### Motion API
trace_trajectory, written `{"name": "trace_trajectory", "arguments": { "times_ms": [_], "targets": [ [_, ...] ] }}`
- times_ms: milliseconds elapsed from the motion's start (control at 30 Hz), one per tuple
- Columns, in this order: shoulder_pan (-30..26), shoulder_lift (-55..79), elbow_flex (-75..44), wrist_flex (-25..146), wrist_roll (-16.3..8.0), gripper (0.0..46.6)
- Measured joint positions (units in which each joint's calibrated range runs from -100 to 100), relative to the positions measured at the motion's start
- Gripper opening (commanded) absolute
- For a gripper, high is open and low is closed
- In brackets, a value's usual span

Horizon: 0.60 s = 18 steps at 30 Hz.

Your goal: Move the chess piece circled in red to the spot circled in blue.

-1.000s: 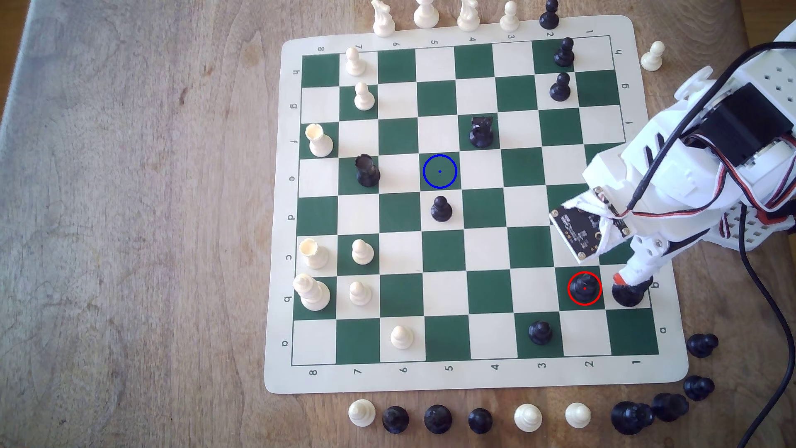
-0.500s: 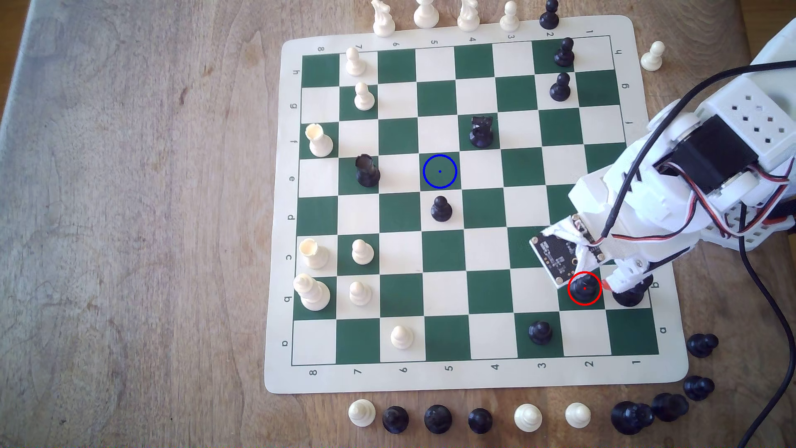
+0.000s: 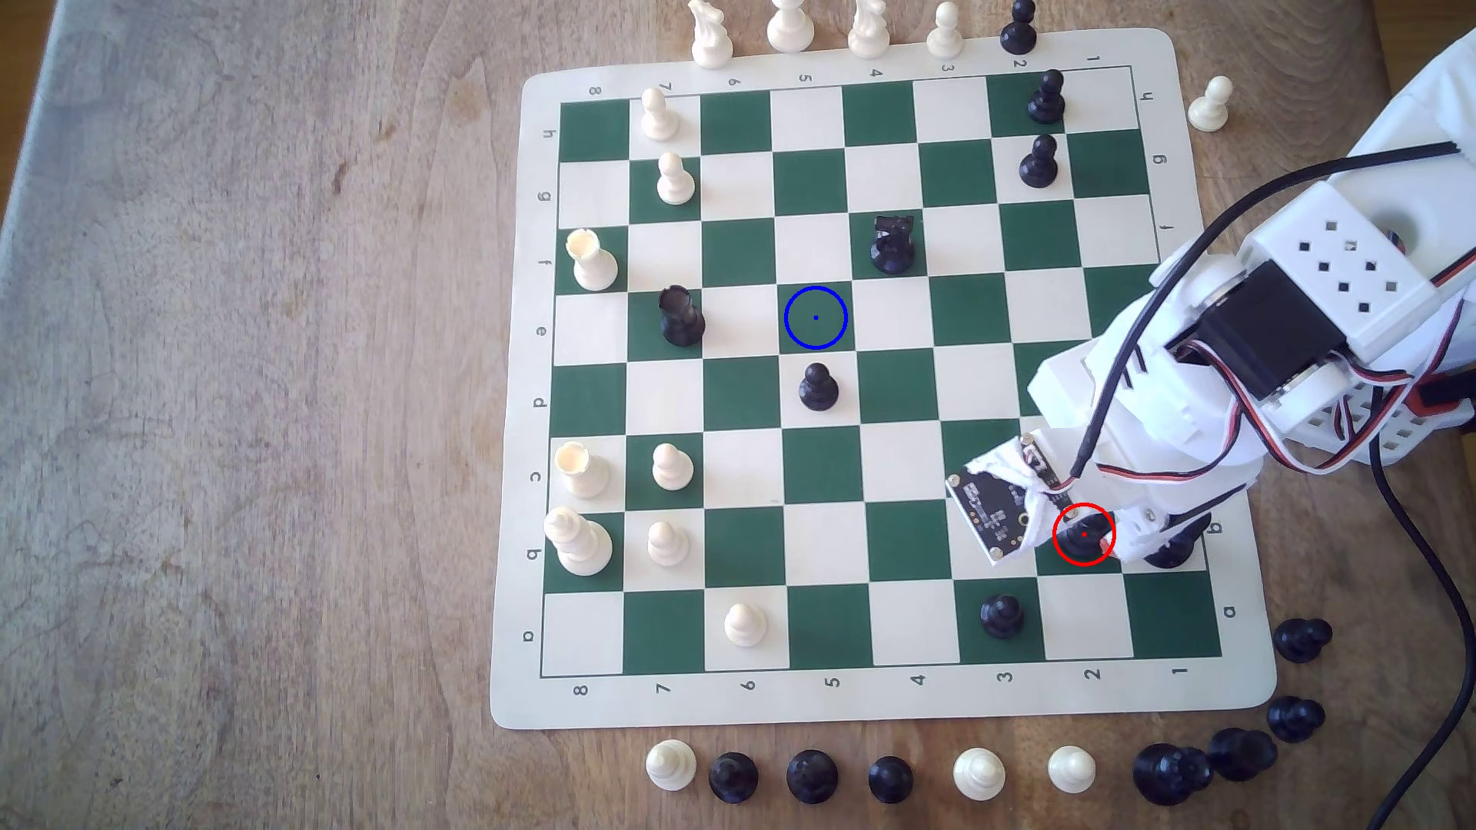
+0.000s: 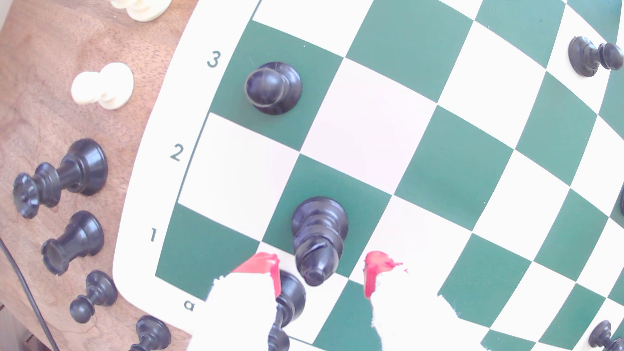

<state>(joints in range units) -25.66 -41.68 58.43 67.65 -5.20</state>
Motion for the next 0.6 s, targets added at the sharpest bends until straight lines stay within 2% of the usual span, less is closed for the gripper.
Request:
{"name": "trace_trajectory", "arguments": {
  "times_ms": [600],
  "targets": [
    [0.0,1.68,3.16,-4.06,-0.39,11.1]
  ]
}}
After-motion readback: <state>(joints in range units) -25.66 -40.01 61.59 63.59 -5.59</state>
